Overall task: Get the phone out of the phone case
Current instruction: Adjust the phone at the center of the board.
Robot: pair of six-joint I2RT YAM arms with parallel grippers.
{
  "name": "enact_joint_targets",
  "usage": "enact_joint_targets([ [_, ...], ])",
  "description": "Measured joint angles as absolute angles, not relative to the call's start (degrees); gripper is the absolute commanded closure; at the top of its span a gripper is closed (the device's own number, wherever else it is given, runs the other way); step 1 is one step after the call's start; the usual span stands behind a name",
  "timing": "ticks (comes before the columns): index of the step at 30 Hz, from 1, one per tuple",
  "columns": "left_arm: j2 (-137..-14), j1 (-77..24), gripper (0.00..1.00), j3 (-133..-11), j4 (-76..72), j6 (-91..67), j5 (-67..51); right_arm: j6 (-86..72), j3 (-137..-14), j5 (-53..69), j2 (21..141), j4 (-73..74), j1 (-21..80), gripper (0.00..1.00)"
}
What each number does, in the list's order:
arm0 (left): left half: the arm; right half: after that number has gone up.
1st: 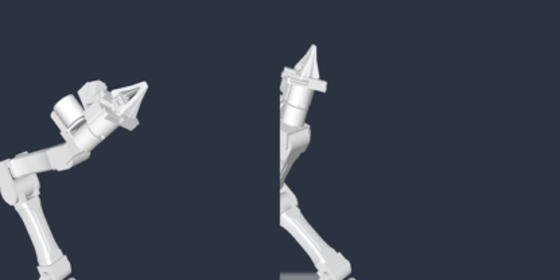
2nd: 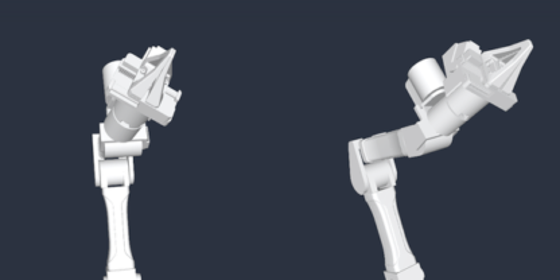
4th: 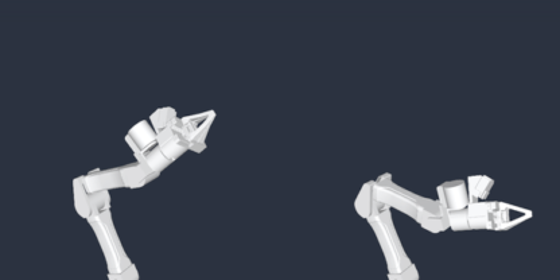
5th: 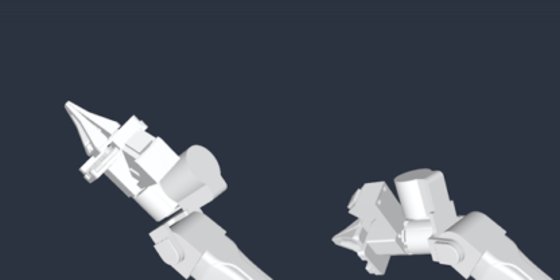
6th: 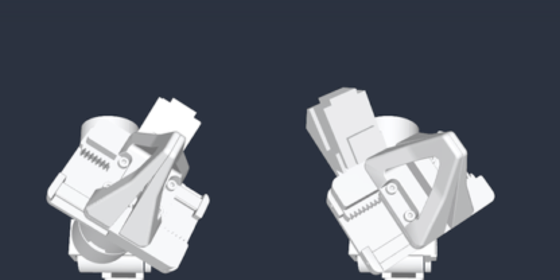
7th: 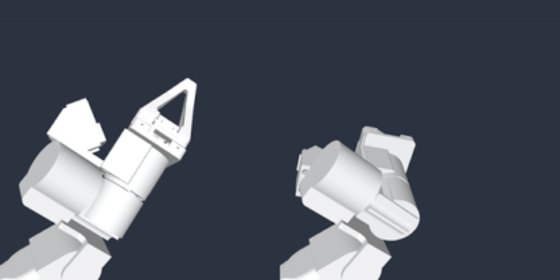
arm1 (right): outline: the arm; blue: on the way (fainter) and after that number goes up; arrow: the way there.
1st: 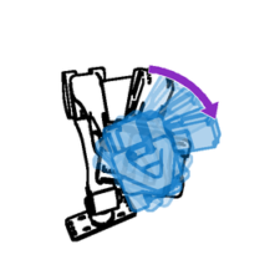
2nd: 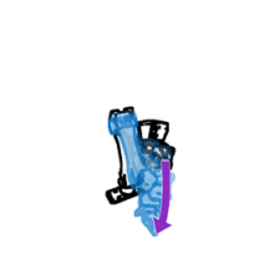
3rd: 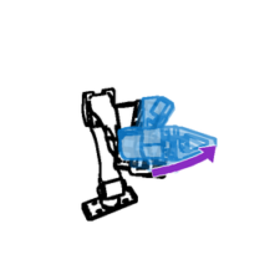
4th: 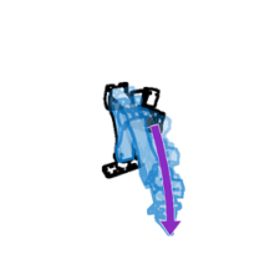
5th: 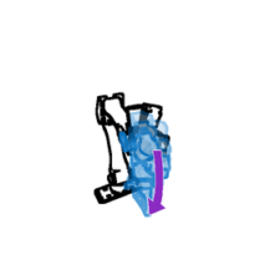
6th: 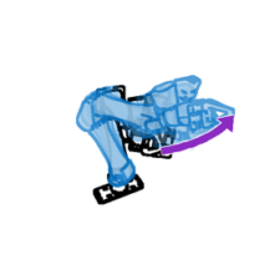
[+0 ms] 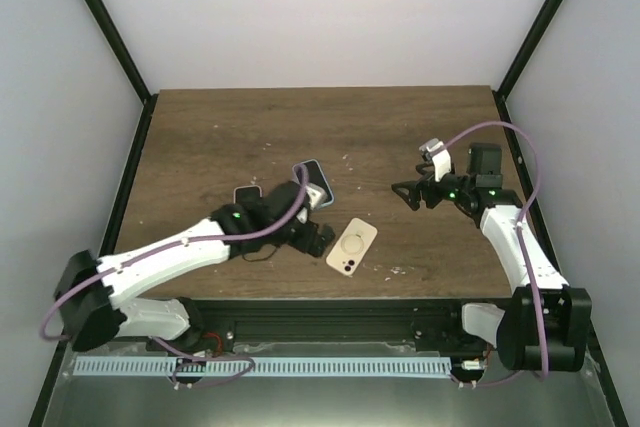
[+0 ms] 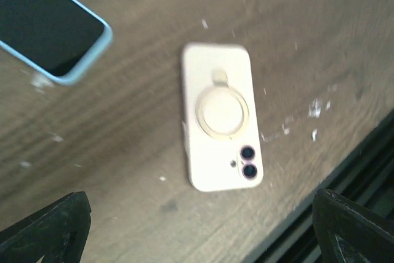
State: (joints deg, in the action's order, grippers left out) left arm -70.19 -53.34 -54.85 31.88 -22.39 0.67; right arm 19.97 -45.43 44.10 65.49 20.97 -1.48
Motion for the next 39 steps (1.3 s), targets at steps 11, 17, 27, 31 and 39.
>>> enact_joint_targets([
  [11,-88.92,-63.26,0.00,-57.23,33.41,-21.30,1.69,22.09,-44.80,44.07,67.61,20.93,-0.86,0.00],
  [17,-96.73,-65.39,0.00,-61.25,33.10,-21.93,4.34,22.28,-44.80,44.10,67.40,20.95,-0.86,0.00],
  [27,-106.85,-68.40,0.00,-70.28,36.27,-22.35,12.21,22.48,-44.80,44.07,67.37,20.95,-0.75,0.00],
  [31,-107.74,-68.36,0.00,-69.56,37.28,-22.41,13.96,22.46,-44.80,44.07,67.37,20.95,-0.75,0.00],
  [39,-103.04,-63.79,0.00,-63.11,35.86,-26.04,15.14,22.41,-44.80,43.38,67.55,20.88,-0.62,0.00],
])
